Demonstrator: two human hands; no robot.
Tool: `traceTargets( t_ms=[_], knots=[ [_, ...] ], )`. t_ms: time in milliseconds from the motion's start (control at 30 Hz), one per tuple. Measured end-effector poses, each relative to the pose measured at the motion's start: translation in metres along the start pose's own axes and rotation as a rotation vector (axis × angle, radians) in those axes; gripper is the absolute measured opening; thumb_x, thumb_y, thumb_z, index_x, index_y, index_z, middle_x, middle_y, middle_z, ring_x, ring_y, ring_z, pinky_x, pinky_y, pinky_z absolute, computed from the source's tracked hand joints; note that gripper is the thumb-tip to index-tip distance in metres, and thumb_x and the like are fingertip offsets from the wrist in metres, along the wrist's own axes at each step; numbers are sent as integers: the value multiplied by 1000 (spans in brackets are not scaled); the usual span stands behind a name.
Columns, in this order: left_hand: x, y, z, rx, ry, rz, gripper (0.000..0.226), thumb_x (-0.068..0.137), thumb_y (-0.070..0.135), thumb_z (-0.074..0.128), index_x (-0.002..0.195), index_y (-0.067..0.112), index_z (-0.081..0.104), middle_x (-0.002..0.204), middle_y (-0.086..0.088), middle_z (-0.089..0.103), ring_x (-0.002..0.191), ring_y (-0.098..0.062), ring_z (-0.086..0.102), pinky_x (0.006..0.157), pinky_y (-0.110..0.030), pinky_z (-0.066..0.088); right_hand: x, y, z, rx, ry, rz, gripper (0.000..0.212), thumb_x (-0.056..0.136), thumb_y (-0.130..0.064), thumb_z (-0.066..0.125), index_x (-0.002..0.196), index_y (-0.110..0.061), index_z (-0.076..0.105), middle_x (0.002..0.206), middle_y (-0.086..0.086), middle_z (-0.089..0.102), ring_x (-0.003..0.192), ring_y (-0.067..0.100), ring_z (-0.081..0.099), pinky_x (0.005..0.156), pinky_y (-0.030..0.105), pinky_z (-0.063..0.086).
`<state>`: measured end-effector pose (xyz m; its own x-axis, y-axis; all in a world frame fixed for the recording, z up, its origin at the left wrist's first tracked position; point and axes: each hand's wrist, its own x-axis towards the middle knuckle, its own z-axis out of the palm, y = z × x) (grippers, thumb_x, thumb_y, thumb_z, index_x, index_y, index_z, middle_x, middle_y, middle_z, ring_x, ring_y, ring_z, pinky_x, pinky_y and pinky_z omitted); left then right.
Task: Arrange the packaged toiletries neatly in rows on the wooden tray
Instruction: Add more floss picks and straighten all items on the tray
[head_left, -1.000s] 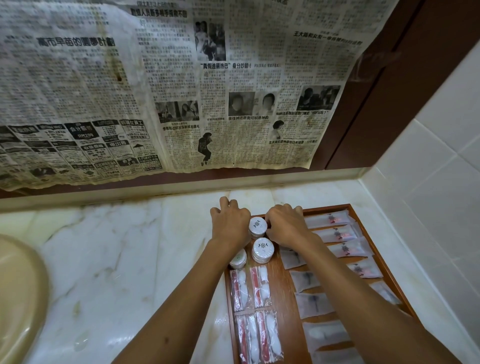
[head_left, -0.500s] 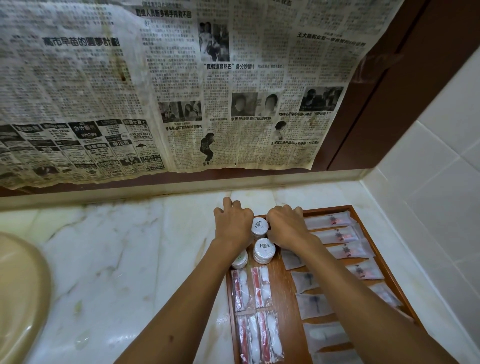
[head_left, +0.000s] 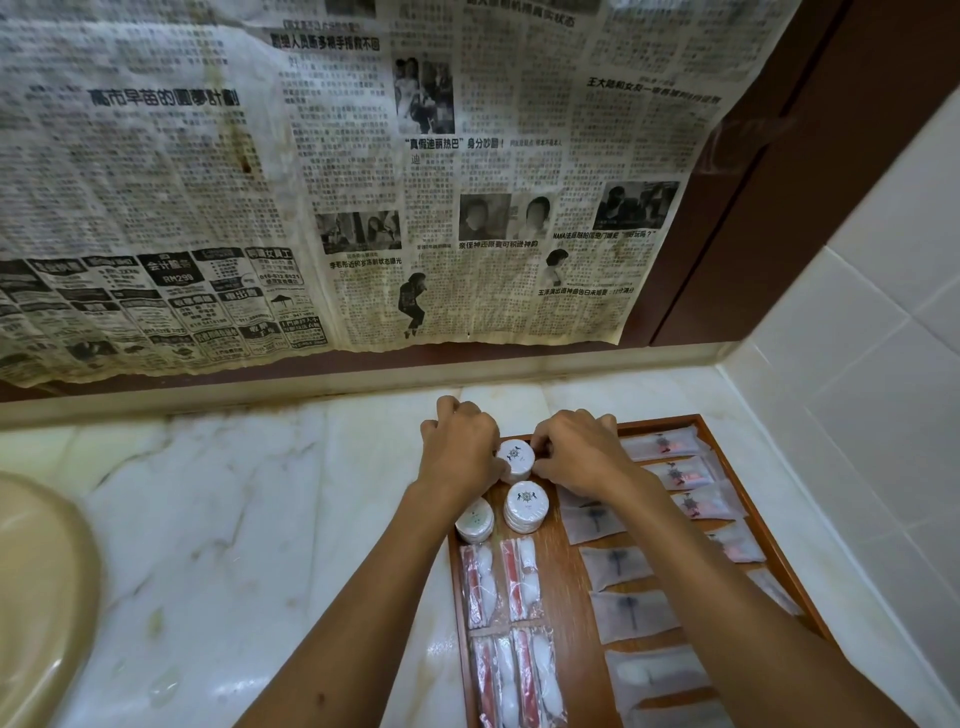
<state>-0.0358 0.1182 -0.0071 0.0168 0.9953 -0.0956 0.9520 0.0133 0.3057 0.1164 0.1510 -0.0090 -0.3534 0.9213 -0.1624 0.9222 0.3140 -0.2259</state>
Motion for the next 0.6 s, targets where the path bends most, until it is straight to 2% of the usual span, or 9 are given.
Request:
traceTargets(
  t_ms=[67, 167, 233, 367, 600],
  knots=[
    [0, 0, 1, -10, 2, 6, 28, 79, 32, 75, 102, 16, 74, 117, -4, 58, 119, -27, 34, 87, -38, 36, -1, 0, 1, 14, 8, -5, 8, 83, -26, 67, 91, -26, 69, 85, -7, 58, 90, 18, 52, 79, 37, 27],
    [0, -1, 2, 12, -9, 13, 37, 76, 43, 77, 103, 17, 74, 115, -3, 56, 119, -27, 35, 87, -39, 37, -1, 1, 2, 39, 17, -6, 8, 83, -30, 69, 91, -27, 69, 79, -10, 54, 88, 17, 52, 79, 37, 28],
    [1, -3, 3, 48, -2, 14, 42, 75, 48, 76, 102, 16, 73, 112, -3, 55, 117, -27, 35, 86, -39, 37, -1, 2, 2, 48, 23, -14, 13, 83, -33, 69, 95, -28, 69, 79, -10, 54, 89, 17, 52, 78, 37, 27],
    [1, -4, 8, 44, 6, 2, 38, 76, 46, 75, 100, 16, 73, 113, -3, 55, 118, -27, 33, 86, -38, 36, 0, 4, 3, 56, 26, -29, 21, 84, -35, 69, 104, -30, 68, 83, -10, 53, 88, 17, 50, 78, 36, 26],
    [3, -5, 9, 34, -13, 27, 33, 79, 43, 73, 104, 20, 72, 123, -5, 53, 121, -28, 31, 88, -40, 38, 1, 5, 5, 74, 34, -15, 12, 81, -32, 72, 92, -28, 68, 72, -15, 47, 83, 14, 50, 76, 35, 26]
  ],
)
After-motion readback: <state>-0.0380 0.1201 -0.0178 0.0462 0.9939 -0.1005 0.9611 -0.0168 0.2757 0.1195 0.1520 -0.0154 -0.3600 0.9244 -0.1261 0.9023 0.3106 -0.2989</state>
